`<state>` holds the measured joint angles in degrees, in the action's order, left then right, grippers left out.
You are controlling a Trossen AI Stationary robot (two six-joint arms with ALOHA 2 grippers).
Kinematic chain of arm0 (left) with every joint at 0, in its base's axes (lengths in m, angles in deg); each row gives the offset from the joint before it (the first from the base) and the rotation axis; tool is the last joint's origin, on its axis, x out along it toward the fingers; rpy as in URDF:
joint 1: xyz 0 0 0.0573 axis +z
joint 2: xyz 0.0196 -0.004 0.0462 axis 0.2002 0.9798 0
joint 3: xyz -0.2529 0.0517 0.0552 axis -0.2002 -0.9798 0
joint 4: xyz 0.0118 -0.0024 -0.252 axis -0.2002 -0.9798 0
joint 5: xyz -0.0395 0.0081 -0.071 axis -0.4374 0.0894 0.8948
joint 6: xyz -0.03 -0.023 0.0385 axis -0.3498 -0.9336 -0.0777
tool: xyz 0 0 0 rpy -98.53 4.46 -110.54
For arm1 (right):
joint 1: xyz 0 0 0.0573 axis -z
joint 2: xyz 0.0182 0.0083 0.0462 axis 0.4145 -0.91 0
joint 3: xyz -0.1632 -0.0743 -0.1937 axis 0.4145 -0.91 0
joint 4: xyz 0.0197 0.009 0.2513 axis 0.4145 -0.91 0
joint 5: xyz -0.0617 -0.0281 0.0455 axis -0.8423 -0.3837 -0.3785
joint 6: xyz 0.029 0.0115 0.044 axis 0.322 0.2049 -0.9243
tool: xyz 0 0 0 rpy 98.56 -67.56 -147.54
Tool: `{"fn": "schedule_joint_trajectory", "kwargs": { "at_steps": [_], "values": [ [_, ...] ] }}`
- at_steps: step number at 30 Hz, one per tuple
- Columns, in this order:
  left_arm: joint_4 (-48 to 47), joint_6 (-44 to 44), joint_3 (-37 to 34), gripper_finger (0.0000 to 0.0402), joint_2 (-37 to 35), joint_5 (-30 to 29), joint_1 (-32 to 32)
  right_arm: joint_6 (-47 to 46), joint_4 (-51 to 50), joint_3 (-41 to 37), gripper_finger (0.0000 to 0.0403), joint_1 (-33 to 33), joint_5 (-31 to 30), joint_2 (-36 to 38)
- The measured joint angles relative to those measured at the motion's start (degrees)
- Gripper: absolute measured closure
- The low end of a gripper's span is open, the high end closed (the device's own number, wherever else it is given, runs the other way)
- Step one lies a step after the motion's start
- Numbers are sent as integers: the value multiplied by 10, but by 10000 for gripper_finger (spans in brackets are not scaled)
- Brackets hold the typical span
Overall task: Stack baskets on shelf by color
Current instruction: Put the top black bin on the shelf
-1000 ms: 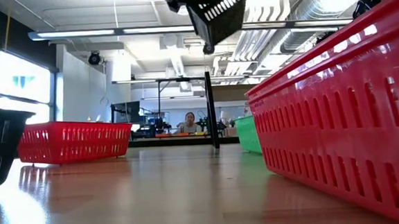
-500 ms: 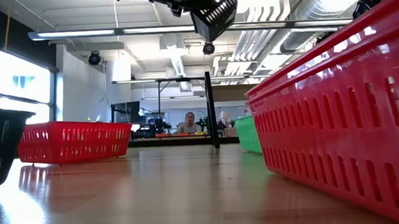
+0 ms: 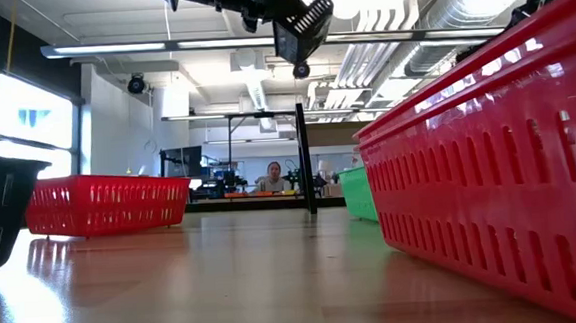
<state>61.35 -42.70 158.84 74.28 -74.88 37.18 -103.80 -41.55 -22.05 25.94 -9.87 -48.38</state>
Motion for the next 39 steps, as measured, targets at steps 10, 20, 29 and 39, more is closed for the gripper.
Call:
{"fn": "schedule_joint_trajectory", "kwargs": {
  "at_steps": [10, 20, 29, 39],
  "values": [
    [-16, 5, 18, 401, 1, -35, 2, -36, 79, 0, 284, 0, -21, 0],
    [-103, 52, 108, 401, 11, -30, 8, -90, 91, 0, 284, 0, -35, 0],
    [-161, 41, 157, 401, 73, -40, 10, -69, 85, 19, 284, 0, -37, 0],
    [-165, 30, 157, 401, 138, -26, -9, -63, 17, 20, 284, 0, -58, 0]
  ]
}}
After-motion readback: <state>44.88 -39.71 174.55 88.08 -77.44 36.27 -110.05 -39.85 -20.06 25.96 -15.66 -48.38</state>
